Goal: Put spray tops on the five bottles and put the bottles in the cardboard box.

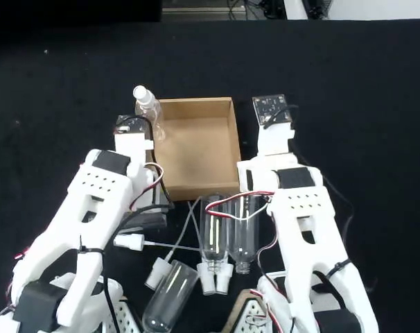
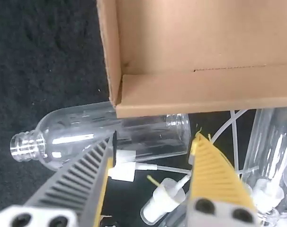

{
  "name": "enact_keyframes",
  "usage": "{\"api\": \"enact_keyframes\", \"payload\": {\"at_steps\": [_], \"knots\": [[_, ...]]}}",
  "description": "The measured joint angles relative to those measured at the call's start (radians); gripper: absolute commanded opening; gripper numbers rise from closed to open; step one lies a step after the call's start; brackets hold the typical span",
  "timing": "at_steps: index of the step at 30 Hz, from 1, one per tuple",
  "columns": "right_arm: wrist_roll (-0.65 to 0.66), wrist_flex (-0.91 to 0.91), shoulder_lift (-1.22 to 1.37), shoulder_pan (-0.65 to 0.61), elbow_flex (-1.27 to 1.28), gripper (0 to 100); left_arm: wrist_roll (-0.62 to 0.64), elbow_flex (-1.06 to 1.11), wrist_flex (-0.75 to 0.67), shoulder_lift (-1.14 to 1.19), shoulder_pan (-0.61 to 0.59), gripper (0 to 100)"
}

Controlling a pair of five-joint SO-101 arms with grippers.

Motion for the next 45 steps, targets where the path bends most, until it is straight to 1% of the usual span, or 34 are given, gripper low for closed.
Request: {"api": "enact_keyframes", "payload": {"at_steps": [3,6,9,20,23,27,30,32,35,38,40,41,45], "knots": [[0.000,0.000,0.000,0.000,0.000,12.0,-0.002,0.020,-0.005,-0.003,0.000,24],[0.000,0.000,0.000,0.000,0.000,12.0,-0.041,0.028,-0.009,-0.008,-0.008,24],[0.000,0.000,0.000,0.000,0.000,12.0,-0.084,0.029,-0.009,-0.012,-0.051,25],[0.000,0.000,0.000,0.000,0.000,12.0,-0.379,0.038,-0.006,-0.012,-0.347,25],[0.000,0.000,0.000,0.000,0.000,12.0,-0.433,0.035,-0.005,-0.011,-0.443,25],[0.000,0.000,0.000,0.000,0.000,12.0,-0.446,-0.061,-0.003,-0.009,-0.569,25],[0.000,0.000,0.000,0.000,0.000,12.0,-0.450,-0.132,0.008,-0.009,-0.629,25],[0.000,0.000,0.000,0.000,0.000,12.0,-0.448,-0.161,0.066,-0.009,-0.661,25],[0.000,0.000,0.000,0.000,0.000,12.0,-0.420,-0.175,0.166,-0.009,-0.678,25],[0.000,0.000,0.000,0.000,0.000,12.0,-0.436,-0.176,0.235,-0.009,-0.704,24],[0.000,0.000,0.000,0.000,0.000,12.0,-0.511,-0.178,0.261,-0.009,-0.730,24],[0.000,0.000,0.000,0.000,0.000,12.0,-0.575,-0.180,0.278,-0.009,-0.750,24],[0.000,0.000,0.000,0.000,0.000,12.0,-0.916,-0.180,0.324,-0.009,-0.848,24]]}}
